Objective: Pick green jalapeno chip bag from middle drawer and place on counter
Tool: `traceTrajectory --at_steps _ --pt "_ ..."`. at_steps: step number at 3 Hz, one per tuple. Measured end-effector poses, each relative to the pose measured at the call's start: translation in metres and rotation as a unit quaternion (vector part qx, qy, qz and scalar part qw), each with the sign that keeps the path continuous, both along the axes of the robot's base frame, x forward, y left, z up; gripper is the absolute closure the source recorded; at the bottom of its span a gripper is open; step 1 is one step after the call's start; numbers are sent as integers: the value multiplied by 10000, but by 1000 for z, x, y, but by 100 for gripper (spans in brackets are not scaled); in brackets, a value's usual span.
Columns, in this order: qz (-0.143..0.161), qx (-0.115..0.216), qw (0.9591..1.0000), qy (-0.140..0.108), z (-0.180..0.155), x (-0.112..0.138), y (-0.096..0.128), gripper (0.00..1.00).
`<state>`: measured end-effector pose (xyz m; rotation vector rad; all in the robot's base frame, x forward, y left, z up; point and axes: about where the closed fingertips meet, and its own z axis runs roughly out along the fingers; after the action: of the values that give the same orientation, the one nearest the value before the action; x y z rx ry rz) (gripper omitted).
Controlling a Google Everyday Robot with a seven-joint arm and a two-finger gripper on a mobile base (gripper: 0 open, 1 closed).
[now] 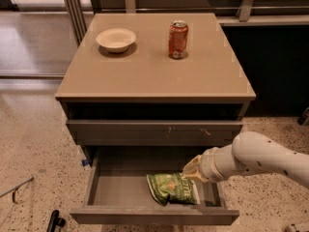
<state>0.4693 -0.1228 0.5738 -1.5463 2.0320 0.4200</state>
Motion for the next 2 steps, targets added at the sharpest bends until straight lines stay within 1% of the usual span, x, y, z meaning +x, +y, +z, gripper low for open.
traceTrajectory --at_steps 1,2 --pt "57 -3 10000 57 -17 0 -4 100" --pt "218 -10 9997 92 -41 1 2 84"
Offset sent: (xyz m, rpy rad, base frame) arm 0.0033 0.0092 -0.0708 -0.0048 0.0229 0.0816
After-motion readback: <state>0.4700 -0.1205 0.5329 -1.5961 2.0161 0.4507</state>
